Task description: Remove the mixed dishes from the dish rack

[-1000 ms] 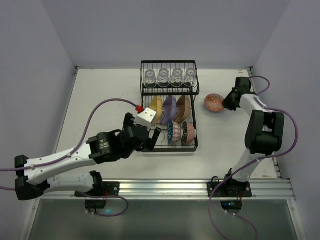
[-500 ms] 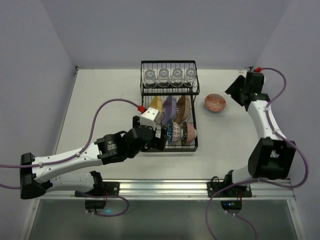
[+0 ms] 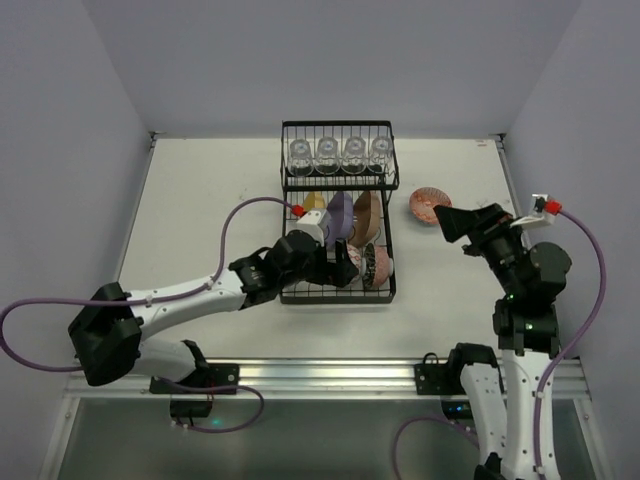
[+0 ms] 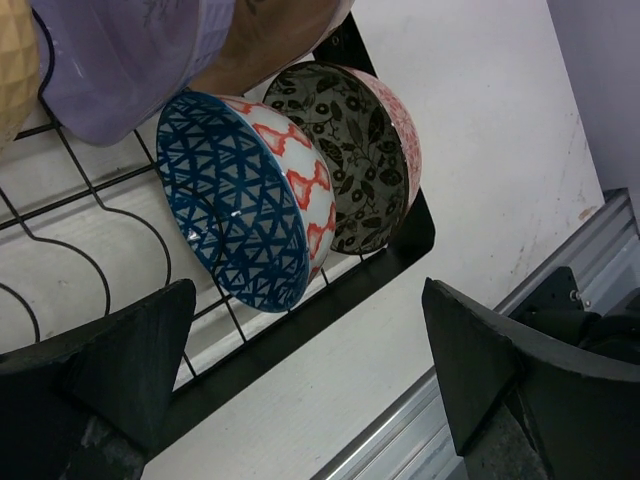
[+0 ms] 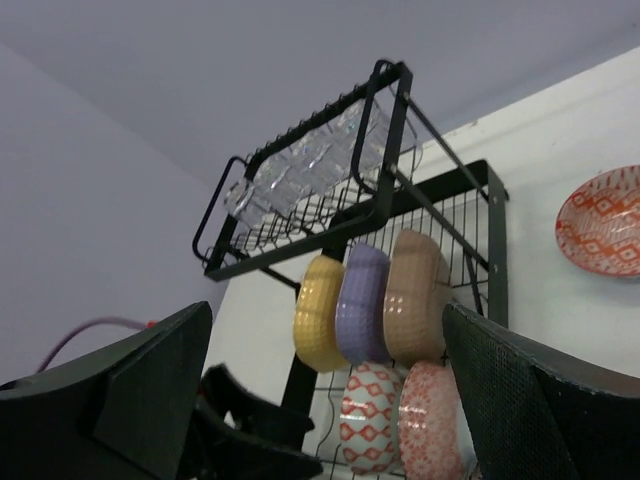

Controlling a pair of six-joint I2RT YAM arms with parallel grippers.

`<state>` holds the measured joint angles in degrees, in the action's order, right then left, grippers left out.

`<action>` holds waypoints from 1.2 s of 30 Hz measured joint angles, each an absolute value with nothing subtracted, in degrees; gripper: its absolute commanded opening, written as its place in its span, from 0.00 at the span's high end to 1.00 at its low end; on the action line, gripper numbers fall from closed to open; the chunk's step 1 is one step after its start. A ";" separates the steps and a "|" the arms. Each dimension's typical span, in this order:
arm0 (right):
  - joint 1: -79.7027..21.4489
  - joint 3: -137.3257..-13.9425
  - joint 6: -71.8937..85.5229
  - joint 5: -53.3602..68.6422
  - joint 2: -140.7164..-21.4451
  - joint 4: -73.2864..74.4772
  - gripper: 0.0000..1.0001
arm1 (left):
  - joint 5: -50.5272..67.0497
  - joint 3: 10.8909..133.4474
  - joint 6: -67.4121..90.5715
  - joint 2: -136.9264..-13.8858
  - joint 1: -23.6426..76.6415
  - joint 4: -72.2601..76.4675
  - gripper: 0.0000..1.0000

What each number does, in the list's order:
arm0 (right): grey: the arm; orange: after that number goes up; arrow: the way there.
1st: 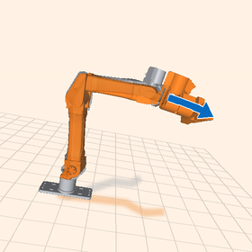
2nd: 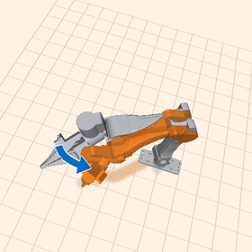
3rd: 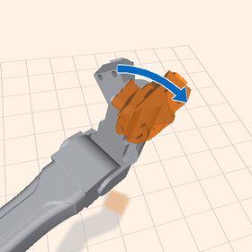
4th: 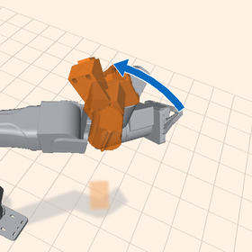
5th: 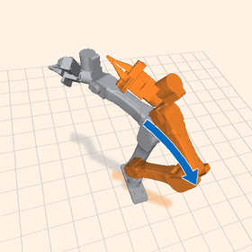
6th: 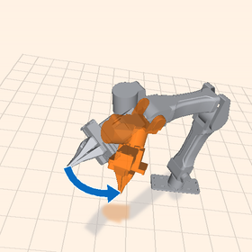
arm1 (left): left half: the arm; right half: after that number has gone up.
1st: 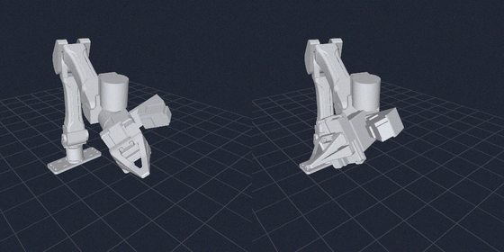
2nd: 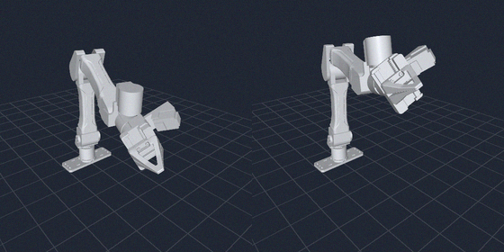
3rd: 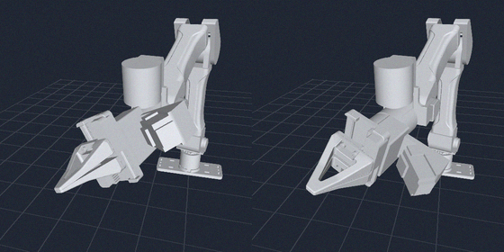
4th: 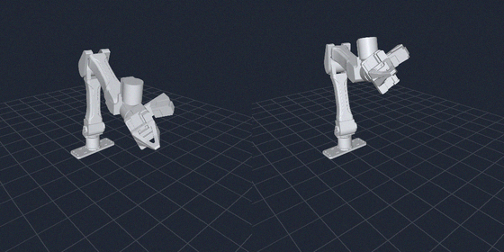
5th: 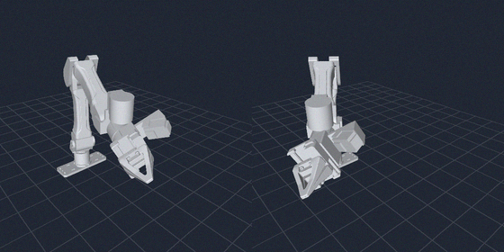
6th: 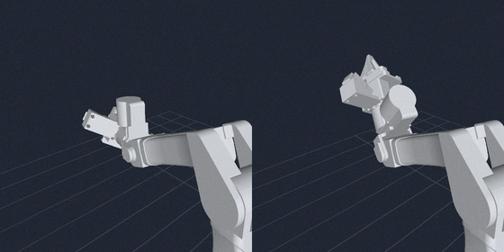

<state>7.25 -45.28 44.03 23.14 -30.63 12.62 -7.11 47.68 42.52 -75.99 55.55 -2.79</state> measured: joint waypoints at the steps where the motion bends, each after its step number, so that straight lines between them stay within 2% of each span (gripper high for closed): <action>1: 7.25 -44.36 44.36 24.93 -29.58 12.88 0.03 | -5.82 47.22 42.70 -76.71 54.92 -1.26 0.08; 3: 7.25 -41.87 44.88 28.21 -27.00 13.58 0.05 | -4.01 46.72 43.03 -78.24 54.04 1.48 0.11; 4: 7.25 -40.84 44.99 29.71 -25.54 14.26 0.07 | -3.09 46.46 43.03 -78.91 53.71 2.87 0.17; 6: 7.25 -40.10 44.93 32.80 -22.92 16.40 0.09 | -1.78 46.09 43.22 -79.94 53.30 4.84 0.21; 9: 7.25 -40.45 44.18 36.95 -20.64 17.74 0.11 | -0.38 46.04 43.66 -81.34 53.08 7.27 0.36; 11: 7.25 -40.99 43.64 39.13 -19.97 18.94 0.11 | 0.64 46.02 43.83 -82.17 52.73 8.78 0.43; 15: 7.25 -41.78 42.11 43.24 -19.40 20.51 0.12 | 3.57 44.93 43.99 -83.99 51.05 13.13 0.48; 20: 7.25 -43.16 39.90 46.74 -19.38 23.20 0.14 | 6.46 43.55 44.58 -86.37 50.09 17.10 0.68; 23: 7.25 -43.51 39.33 48.42 -19.35 23.38 0.14 | 8.51 42.46 44.95 -87.18 49.69 19.68 0.74; 27: 7.25 -43.53 38.83 50.57 -19.38 23.42 0.14 | 11.25 40.34 45.78 -87.48 48.34 24.03 0.76; 31: 7.25 -43.55 38.48 51.20 -19.38 23.49 0.15 | 14.17 38.74 46.83 -88.27 47.20 28.36 0.86; 33: 7.25 -43.55 38.35 51.59 -19.38 23.59 0.15 | 15.59 38.30 47.48 -89.14 46.92 30.55 0.96; 36: 7.25 -43.79 38.11 51.96 -19.38 23.99 0.15 | 17.37 37.93 48.18 -90.50 46.54 33.95 1.00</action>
<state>7.25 -43.79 38.11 51.96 -19.38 23.99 17.37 37.93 48.18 -90.50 46.54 33.95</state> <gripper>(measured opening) 0.855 0.042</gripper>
